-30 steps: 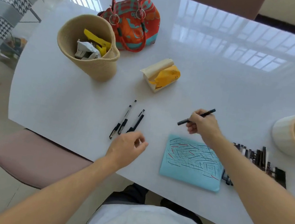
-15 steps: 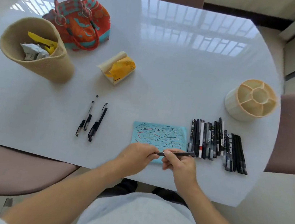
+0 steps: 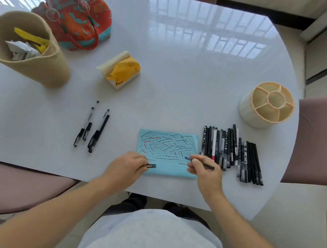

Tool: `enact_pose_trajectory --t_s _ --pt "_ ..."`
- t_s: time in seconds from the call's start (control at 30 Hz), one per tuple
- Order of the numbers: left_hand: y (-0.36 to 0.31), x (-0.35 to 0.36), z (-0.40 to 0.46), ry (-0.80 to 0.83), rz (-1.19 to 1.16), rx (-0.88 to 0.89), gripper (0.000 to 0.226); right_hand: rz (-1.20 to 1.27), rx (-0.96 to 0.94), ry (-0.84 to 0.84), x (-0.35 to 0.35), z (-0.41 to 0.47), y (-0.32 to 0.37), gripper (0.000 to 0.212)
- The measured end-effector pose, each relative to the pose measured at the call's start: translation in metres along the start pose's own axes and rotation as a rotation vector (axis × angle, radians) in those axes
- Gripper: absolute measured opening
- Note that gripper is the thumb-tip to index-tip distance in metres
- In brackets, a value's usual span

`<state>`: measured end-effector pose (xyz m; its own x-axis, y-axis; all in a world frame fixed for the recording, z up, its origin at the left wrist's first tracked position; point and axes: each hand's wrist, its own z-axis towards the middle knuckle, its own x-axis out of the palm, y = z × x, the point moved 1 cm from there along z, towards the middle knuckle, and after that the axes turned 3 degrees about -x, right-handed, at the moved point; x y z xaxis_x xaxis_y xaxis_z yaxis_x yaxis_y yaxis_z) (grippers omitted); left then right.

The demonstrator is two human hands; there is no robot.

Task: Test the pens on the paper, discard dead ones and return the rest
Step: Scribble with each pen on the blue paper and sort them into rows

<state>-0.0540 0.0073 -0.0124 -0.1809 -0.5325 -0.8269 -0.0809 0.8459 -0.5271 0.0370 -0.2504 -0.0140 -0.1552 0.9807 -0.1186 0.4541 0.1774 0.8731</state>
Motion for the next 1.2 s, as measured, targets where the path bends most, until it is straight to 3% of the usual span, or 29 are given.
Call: enact_pose_trajectory --t_s 0.33,0.53,0.67,0.9,1.2 --pt "0.006 0.015 0.000 0.034 0.010 0.059 0.019 -0.404 -0.263 0.144 0.025 -0.007 -0.020 0.013" --pt "0.006 0.016 0.001 0.044 0.003 0.019 0.018 -0.576 -0.305 0.133 0.025 -0.009 -0.020 0.005" --pt "0.005 0.016 0.002 0.058 0.005 -0.001 0.019 -0.527 -0.236 -0.014 0.008 -0.004 -0.019 0.015" --pt "0.001 0.016 0.004 0.067 -0.044 -0.065 0.018 -0.181 -0.087 -0.012 0.001 -0.007 -0.005 0.013" --pt "-0.019 0.013 0.008 0.064 -0.126 -0.124 0.015 0.077 -0.016 0.188 0.015 -0.024 0.013 0.004"
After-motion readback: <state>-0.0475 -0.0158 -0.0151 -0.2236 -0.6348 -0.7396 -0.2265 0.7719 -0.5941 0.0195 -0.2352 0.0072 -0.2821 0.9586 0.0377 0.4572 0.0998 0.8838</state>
